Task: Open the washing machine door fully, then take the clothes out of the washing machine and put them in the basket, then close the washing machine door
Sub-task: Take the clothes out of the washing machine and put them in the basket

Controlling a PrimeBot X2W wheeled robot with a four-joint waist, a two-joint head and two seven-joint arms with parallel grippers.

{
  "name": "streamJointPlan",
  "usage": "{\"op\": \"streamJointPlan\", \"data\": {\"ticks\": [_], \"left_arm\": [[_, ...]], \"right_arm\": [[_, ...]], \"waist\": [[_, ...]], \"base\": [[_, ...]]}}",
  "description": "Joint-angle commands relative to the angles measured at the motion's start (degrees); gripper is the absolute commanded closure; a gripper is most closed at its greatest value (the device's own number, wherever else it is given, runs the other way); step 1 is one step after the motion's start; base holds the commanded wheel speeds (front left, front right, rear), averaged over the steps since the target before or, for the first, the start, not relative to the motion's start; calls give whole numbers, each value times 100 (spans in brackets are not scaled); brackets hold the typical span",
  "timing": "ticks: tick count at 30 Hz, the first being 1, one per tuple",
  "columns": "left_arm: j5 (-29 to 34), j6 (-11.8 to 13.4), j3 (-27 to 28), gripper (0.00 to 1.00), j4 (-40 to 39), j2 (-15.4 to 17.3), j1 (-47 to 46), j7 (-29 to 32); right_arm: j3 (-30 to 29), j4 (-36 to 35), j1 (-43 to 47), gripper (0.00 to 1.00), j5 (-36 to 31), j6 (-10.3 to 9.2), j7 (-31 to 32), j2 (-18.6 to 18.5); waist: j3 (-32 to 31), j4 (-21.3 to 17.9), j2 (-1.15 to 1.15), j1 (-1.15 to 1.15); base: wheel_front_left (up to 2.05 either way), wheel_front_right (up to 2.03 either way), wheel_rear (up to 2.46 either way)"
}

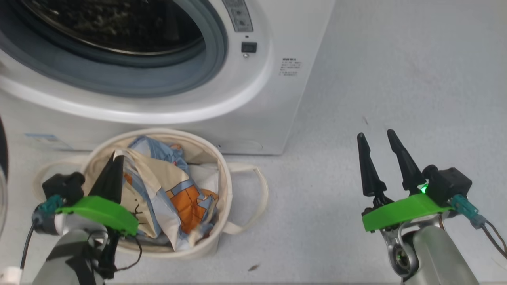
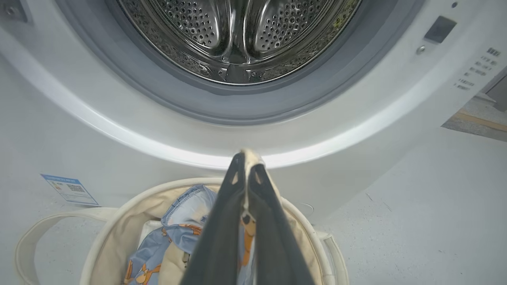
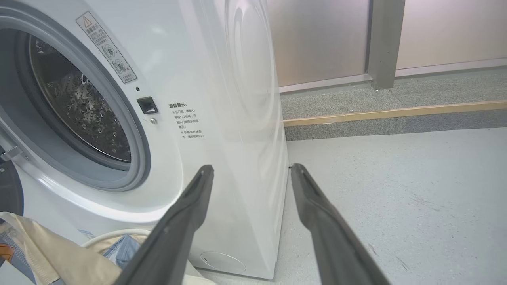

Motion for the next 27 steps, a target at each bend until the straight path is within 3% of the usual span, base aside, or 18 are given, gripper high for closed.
{"op": "streamJointPlan", "data": {"ticks": [1,6,11,15,18,21,24,25,26,27], "left_arm": [[21,-31,143,100,47,163,-289,-69],[-165,-32,-50,97,862,89,-631,-69],[-724,-32,-436,89,1663,55,-999,-69],[-1063,-32,-776,89,2354,77,-1299,-69],[-1305,-32,-1030,99,2712,64,-1464,-18],[-1500,-32,-1217,99,2870,104,-1561,-32],[-1632,-32,-1410,90,2949,144,-1600,-46],[-1657,-33,-1487,73,2969,156,-1601,-50],[-1698,-33,-1545,23,2986,165,-1601,-53],[-1737,-33,-1603,0,2998,163,-1596,-56]], "right_arm": [[97,-217,-134,0,-44,43,-28,25],[29,-342,-239,0,-99,43,-28,29],[1,-470,-374,0,-126,43,-28,32],[-22,-547,-447,0,-168,43,-28,34],[-25,-575,-480,0,-199,43,-28,35],[-33,-589,-486,0,-212,43,-28,36],[-36,-583,-483,0,-222,43,-28,36],[-34,-576,-479,0,-222,43,-28,36],[-28,-568,-475,0,-222,43,-28,37],[-27,-557,-467,0,-223,43,-28,37]], "waist": [[206,-68,0,0],[542,-148,0,0],[860,-225,0,0],[1055,-246,0,0],[1147,-259,0,0],[1173,-270,0,0],[1152,-267,0,0],[1130,-264,0,0],[1112,-262,0,0],[1078,-252,0,0]], "base": [[0,0,0],[0,0,0],[0,0,0],[0,0,0],[0,0,0],[0,0,0],[0,0,0],[0,0,0],[0,0,0],[0,0,0]]}}
